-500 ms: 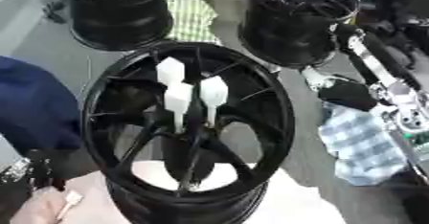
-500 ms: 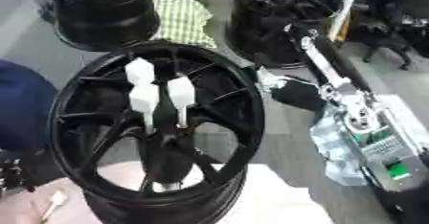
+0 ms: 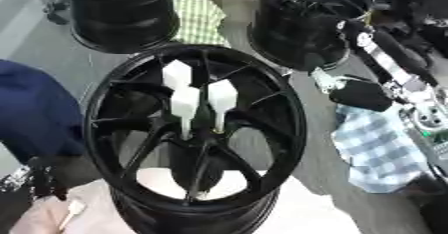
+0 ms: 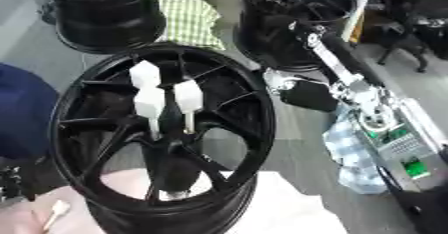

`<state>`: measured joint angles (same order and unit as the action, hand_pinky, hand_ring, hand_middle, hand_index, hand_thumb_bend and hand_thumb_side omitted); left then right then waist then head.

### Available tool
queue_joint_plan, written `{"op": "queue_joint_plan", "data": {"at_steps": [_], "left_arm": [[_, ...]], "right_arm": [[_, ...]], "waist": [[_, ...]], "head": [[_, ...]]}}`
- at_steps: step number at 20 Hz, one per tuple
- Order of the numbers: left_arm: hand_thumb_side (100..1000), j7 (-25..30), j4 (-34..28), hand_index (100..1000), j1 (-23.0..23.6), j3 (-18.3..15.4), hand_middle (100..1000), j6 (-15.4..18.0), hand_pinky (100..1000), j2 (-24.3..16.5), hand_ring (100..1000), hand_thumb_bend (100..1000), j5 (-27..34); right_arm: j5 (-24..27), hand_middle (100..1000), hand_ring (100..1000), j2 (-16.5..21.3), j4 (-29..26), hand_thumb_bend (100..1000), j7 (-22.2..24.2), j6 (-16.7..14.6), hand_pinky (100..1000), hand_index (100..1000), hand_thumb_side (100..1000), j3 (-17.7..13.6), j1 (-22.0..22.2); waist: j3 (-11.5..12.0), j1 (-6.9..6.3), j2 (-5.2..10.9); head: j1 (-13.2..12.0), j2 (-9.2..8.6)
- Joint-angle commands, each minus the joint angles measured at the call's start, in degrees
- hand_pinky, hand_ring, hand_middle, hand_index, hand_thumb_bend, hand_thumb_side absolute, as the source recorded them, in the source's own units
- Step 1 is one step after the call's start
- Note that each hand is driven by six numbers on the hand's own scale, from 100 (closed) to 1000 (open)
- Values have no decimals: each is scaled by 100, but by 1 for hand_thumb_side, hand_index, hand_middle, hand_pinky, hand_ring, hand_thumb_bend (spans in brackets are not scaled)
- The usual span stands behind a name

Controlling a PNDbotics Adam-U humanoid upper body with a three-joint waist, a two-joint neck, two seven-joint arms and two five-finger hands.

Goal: Pull the pin out of the wheel hub.

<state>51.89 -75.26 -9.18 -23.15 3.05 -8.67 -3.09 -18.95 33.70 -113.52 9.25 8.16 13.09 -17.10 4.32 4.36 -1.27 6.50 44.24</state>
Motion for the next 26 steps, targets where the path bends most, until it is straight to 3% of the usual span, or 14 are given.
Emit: {"op": "queue_joint_plan", "data": {"at_steps": [1, 7, 10, 13, 16, 26], "left_arm": [[880, 7, -71, 822, -64, 13, 545, 34, 527, -153, 523, 100, 11], [880, 7, -30, 822, -57, 38, 545, 85, 527, -163, 523, 100, 3], [879, 7, 0, 822, -76, 60, 545, 122, 527, -165, 523, 100, 3], [879, 7, 41, 823, -85, 85, 545, 146, 527, -162, 523, 100, 4], [879, 7, 47, 823, -107, 111, 545, 151, 527, -139, 523, 100, 16], [884, 7, 41, 823, -128, 186, 545, 109, 527, -73, 524, 100, 7]], "right_arm": [[180, 742, 747, 460, -107, 100, 256, 91, 735, 933, 484, 75, -250], [952, 795, 779, 1315, -99, 127, 1292, 514, 758, 944, 544, 557, -1179], [1313, 849, 831, 1489, 46, 143, 1965, 820, 786, 953, 569, 911, -1746], [1300, 883, 865, 1316, 354, 156, 2528, 1006, 811, 962, 572, 1256, -2251], [1004, 886, 867, 995, 787, 160, 2840, 1029, 817, 963, 567, 1411, -2556], [-16, 898, 883, 33, 2445, 171, 3097, 529, 838, 972, 567, 1622, -2926]], "waist": [[7, -28, 52], [30, -45, 61], [66, -59, 44], [90, -70, 47], [131, -83, 44], [216, -109, 54]], "head": [[38, -12], [115, -12], [159, -12], [233, -12], [270, -12], [371, -12]]}}
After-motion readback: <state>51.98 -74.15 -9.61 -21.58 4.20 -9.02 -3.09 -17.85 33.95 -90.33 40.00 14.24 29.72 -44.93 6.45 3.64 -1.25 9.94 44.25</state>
